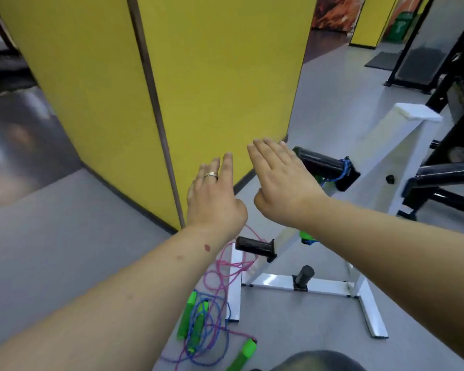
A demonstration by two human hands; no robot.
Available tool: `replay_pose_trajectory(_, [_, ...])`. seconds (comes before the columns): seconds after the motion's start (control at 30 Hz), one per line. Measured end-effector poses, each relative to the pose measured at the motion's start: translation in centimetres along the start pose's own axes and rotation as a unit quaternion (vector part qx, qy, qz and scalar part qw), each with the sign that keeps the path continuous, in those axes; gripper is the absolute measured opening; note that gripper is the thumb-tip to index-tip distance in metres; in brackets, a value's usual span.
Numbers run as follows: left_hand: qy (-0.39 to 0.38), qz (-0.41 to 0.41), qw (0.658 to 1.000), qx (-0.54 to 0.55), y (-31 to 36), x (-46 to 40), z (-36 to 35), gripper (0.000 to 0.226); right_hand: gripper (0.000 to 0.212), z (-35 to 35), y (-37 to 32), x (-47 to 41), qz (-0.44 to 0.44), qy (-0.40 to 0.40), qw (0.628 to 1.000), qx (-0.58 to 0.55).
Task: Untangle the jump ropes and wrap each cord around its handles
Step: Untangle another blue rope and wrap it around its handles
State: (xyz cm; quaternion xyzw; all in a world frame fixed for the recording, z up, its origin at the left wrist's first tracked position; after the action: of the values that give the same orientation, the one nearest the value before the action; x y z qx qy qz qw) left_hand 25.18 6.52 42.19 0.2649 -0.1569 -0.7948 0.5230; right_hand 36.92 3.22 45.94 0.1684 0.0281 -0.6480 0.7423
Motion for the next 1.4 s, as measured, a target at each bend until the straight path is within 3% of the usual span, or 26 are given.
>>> replay_pose_trajectory(0.2, [-0.022, 0.072, 0.991, -0.109, -11.1, 5.5, 1.5, 0.094, 0.083, -5.5, -9.9, 0.1, 0.016, -0.036, 0.996, -0.082])
replay_pose_trajectory(0.4, [-0.071, 0.141, 0.976, -0.15, -22.0, 11.4, -0.8, 0.092, 0.081, -13.3, -18.6, 1.1, 0.031, -0.1, 0.986, -0.127])
replay_pose_trajectory(0.77, [-0.183, 0.215, 0.946, -0.162, -36.0, 17.8, -9.9, 0.094, 0.077, -29.0, -26.5, 3.0, 0.023, -0.244, 0.96, -0.132])
replay_pose_trajectory(1.17, [-0.318, 0.285, 0.895, -0.131, -45.3, 22.2, -21.5, 0.09, 0.084, -42.2, -29.2, 6.9, 0.049, -0.363, 0.924, -0.111])
replay_pose_trajectory(1.3, [-0.387, 0.279, 0.87, -0.128, -46.8, 23.1, -25.9, 0.086, 0.083, -45.4, -29.6, 7.9, 0.089, -0.435, 0.891, -0.099])
replay_pose_trajectory(1.4, [-0.431, 0.245, 0.868, -0.044, -46.1, 23.1, -30.0, 0.075, 0.077, -47.5, -30.8, 8.6, 0.122, -0.467, 0.87, -0.097])
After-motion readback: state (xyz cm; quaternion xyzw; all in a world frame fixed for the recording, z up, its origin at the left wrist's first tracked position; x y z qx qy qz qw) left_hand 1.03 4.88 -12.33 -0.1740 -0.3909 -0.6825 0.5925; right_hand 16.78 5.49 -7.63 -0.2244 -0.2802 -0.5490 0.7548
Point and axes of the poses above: each hand's wrist, its own x-axis away from the middle knuckle, its own z-axis out of the back of the hand, y = z × x, the point moved 8 cm from there along -x, towards the middle knuckle, and after that the axes turned 4 degrees about x, right-handed, at the moved point
